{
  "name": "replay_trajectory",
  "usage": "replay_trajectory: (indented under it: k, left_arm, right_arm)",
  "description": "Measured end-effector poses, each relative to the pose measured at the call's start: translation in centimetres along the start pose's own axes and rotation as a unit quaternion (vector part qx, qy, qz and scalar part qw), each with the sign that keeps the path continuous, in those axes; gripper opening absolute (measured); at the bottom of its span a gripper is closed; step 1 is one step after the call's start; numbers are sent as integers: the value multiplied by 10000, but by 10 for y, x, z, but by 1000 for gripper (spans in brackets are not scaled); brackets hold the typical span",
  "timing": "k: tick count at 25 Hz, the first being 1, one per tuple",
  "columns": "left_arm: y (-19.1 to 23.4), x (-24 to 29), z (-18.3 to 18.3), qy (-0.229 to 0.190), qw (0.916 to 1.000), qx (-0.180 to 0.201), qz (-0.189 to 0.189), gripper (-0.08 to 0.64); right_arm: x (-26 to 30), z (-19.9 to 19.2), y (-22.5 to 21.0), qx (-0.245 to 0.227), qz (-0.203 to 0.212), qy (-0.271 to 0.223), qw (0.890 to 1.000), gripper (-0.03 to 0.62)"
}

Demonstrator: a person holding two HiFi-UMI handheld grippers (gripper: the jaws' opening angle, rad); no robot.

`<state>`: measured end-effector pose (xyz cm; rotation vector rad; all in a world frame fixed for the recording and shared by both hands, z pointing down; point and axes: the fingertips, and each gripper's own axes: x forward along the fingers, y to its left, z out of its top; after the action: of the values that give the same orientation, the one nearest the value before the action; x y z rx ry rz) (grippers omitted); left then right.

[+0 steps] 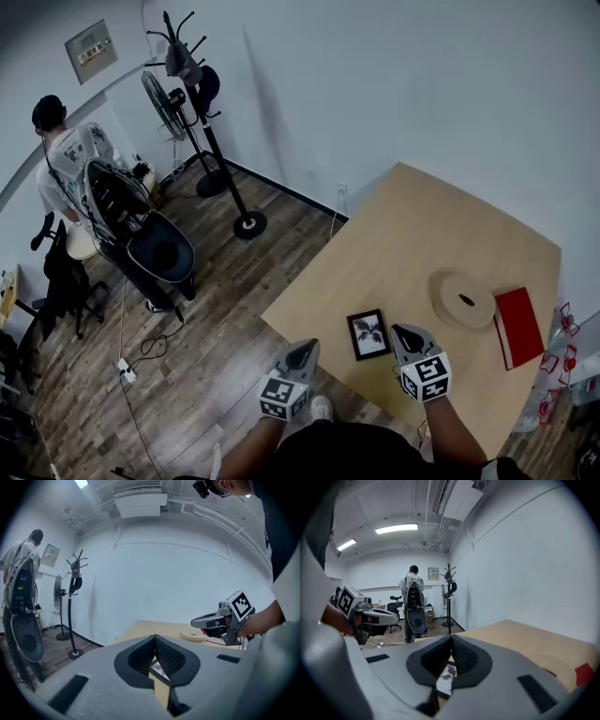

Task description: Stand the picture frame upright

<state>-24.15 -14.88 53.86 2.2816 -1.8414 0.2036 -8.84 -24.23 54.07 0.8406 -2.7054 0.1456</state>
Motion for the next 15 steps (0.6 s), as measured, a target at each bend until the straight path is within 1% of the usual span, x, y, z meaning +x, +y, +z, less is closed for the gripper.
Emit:
replay_trajectory:
  k: [3,7,12,15]
  left_arm:
    - [15,14,4,16,9996,1,-271,-5]
    - [27,32,8,27,9981,108,-612,-5]
    - [46,46,2,83,9956,187,-913,-5]
    - [57,48,-5,122,9944,183,-1032,-5]
  right_arm:
    - [22,-12,-2,141,-169,264,9994,9]
    - [43,-34,-8,313,-330,602,9971,9]
    - [64,-64,-13,505,-501,999,9924,9]
    - [74,-81,-13,602,-603,1211,9890,9]
